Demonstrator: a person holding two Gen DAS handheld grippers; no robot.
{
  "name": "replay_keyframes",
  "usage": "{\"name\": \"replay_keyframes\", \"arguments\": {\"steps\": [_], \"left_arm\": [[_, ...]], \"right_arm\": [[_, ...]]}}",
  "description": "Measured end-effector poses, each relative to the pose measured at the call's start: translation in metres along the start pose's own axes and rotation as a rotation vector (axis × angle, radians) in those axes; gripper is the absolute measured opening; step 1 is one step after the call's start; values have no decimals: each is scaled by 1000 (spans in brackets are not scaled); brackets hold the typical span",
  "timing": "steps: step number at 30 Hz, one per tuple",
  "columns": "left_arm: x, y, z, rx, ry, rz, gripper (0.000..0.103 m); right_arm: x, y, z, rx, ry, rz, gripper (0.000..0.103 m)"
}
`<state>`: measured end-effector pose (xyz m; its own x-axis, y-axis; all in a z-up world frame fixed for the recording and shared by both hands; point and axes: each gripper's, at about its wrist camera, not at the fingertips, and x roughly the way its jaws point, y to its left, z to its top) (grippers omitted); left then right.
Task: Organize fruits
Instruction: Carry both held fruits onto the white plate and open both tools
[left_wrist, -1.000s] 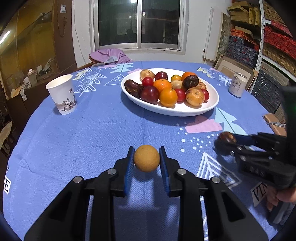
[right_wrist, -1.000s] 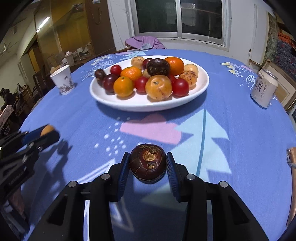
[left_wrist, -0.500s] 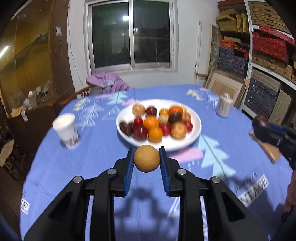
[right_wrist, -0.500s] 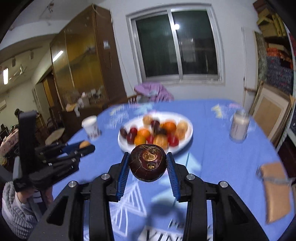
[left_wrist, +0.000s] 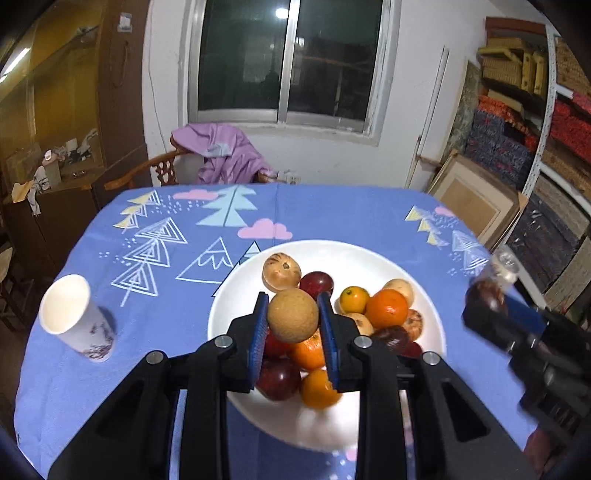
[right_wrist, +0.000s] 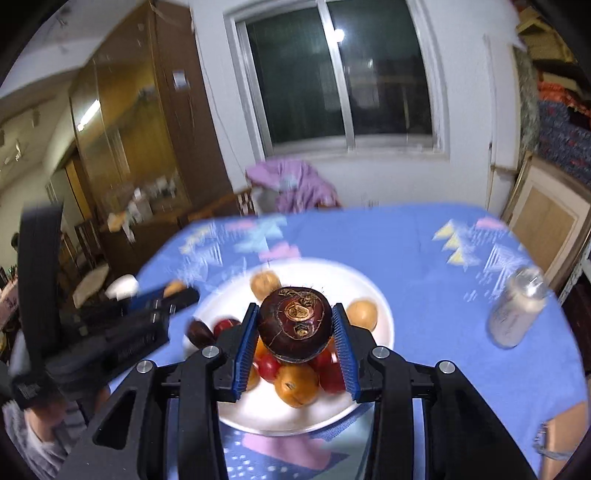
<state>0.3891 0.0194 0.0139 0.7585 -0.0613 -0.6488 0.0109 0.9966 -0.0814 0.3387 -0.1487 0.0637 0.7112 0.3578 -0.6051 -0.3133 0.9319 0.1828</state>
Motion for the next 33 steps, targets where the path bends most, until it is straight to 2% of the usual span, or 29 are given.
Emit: {"name": "replay_keyframes", "arguments": {"steps": [4,8,11,13,17,20,27,29,31,33], "left_arm": [[41,-3,8,17,49,17,26],[77,1,13,22,108,0,26],[97,8,13,9,144,-6,26],[104,14,12,6,156,-3,26],[113,24,11,2,177,1,26],[118,25,11,6,194,-5,26],[129,20,8,35,204,21,28],[130,18,9,46,188,38,41],[128,16,10,51,176,41,44],[127,15,11,57,176,40,44]], "right_arm": [[32,12,-18,-82,64,-10,40],[43,32,-26,-207,55,-30,40],[55,35,-17,-252,56,-41,40],[63,28,-4,-241,60,-41,40],[90,0,33,-104,93,-44,40],[125,-6,54,-62,189,-34,40],[175,-6,50,-61,315,-87,40],[186,-7,45,-60,349,-95,41],[191,-7,43,-57,360,-102,41],[193,-7,42,-66,368,-112,49]]}}
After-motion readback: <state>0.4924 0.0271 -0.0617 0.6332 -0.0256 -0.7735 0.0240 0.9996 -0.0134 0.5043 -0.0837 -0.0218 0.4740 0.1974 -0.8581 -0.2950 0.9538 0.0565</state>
